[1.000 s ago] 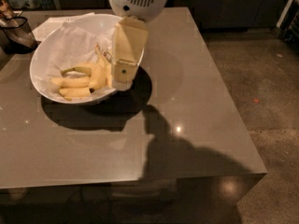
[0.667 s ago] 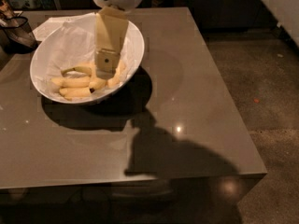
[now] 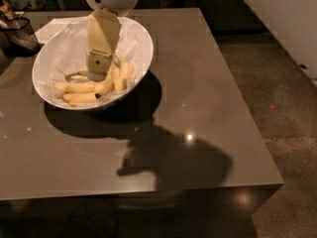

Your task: Pick banana from white bowl

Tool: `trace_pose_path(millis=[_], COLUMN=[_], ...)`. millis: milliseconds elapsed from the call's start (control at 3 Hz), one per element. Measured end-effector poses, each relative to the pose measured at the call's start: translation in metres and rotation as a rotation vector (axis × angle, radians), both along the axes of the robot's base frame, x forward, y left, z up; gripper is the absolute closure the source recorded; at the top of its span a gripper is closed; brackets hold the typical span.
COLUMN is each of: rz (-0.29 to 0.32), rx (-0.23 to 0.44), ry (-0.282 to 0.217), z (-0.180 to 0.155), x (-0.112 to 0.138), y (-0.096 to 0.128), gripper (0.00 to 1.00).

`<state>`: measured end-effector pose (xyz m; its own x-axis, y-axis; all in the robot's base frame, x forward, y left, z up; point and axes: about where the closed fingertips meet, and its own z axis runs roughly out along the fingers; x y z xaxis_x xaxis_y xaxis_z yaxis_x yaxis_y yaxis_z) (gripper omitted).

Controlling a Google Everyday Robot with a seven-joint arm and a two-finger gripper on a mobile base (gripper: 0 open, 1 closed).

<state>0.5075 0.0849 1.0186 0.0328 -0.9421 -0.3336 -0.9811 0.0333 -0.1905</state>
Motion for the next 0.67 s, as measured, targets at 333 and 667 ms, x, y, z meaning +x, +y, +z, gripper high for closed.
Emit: trace_pose_path(millis=[333, 667], rz=[-0.046, -0.014], rx=[0.009, 0.003], ry=[0.087, 0.136], z=[-0.023, -0.036], x=[0.017, 0.023], y=[0.013, 0.027], gripper=[0.00, 0.00])
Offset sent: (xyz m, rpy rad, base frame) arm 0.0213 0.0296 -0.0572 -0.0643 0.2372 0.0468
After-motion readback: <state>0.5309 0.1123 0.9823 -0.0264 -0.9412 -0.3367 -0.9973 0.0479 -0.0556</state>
